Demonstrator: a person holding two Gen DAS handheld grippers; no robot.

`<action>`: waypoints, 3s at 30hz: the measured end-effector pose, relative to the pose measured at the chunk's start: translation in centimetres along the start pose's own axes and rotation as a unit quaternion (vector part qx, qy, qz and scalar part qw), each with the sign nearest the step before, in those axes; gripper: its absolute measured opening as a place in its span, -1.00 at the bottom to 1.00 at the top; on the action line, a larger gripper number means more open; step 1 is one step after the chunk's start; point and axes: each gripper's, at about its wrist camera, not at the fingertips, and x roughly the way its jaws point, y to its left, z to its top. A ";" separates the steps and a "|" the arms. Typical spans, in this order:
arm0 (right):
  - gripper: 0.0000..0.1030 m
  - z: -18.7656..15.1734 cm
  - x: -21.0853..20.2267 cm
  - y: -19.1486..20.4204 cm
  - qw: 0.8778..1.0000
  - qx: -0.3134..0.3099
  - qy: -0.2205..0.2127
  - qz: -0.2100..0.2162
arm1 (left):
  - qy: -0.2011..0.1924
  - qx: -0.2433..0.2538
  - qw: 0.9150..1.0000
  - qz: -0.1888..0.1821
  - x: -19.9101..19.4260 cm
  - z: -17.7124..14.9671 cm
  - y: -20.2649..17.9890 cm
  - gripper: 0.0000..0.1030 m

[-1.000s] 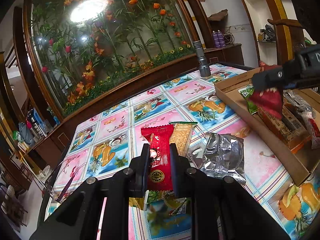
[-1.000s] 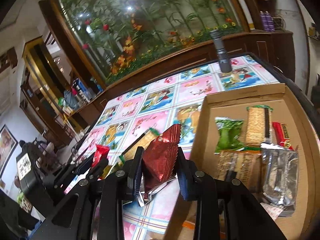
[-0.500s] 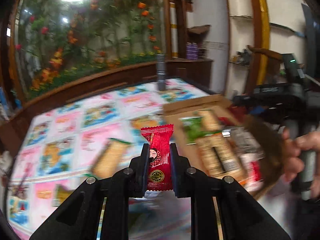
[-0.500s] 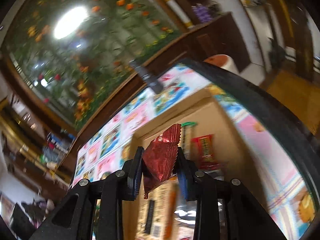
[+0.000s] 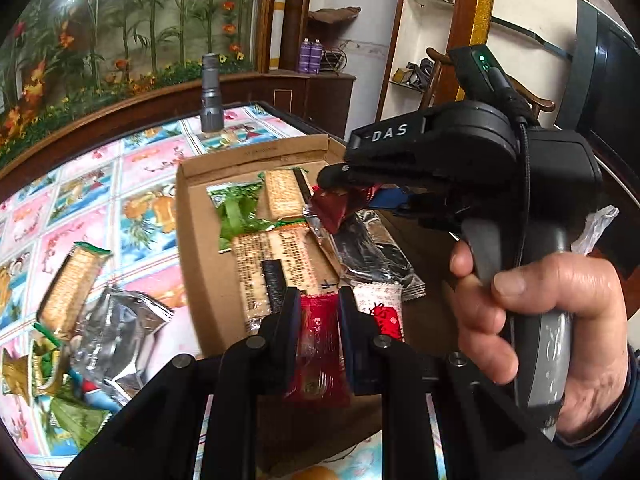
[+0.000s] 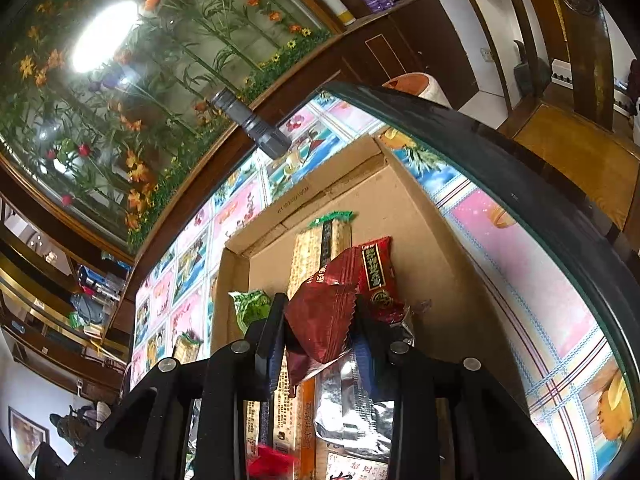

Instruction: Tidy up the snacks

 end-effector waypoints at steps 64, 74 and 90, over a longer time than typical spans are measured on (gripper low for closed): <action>0.09 -16.0 0.8 18.7 0.824 -0.517 -0.166 -0.164 | 0.072 -0.110 0.975 0.177 -10.2 -12.5 13.7 -0.40; 0.09 -16.3 1.1 18.5 0.825 -0.520 -0.148 -0.164 | 0.072 -0.108 0.975 0.178 -10.0 -12.3 13.6 -0.40; 0.09 -16.4 1.4 18.3 0.828 -0.517 -0.144 -0.163 | 0.072 -0.108 0.975 0.179 -9.9 -12.3 13.4 -0.40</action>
